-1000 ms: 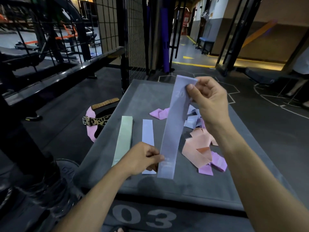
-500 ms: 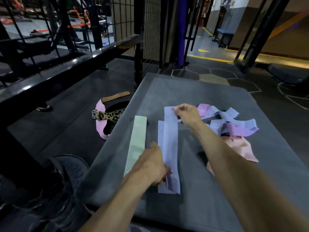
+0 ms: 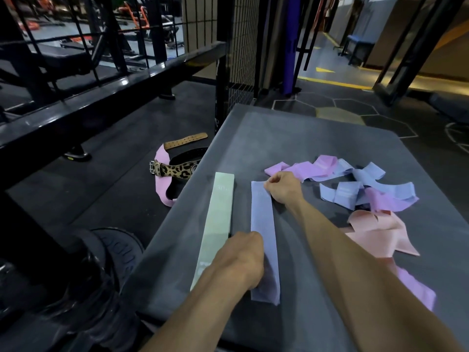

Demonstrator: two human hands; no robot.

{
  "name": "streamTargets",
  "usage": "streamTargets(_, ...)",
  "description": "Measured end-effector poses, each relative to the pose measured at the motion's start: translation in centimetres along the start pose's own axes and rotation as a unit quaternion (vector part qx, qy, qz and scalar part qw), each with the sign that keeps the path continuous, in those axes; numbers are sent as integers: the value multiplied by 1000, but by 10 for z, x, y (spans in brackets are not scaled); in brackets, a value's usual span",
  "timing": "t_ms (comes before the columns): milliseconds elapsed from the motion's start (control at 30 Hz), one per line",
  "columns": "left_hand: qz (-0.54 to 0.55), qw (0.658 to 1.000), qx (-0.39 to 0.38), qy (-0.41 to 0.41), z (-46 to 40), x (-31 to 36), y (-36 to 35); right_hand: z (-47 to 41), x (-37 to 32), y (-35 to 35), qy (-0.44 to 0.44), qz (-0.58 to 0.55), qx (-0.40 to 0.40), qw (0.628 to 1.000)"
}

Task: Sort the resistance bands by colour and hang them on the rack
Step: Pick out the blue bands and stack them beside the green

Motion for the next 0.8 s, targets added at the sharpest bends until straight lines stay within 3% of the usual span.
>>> streamTargets(800,-65,997,-42,-21,4,6,-7,1,-4,1,31,52,37,998)
Point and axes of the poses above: each hand's wrist, its own z-axis away from the middle knuckle, its own y-axis out of the back of the hand, x = y × z, the point moved 8 cm from there along -z, towards the middle knuckle, and after that the axes turned 3 degrees about y, right-handed, at the moved point
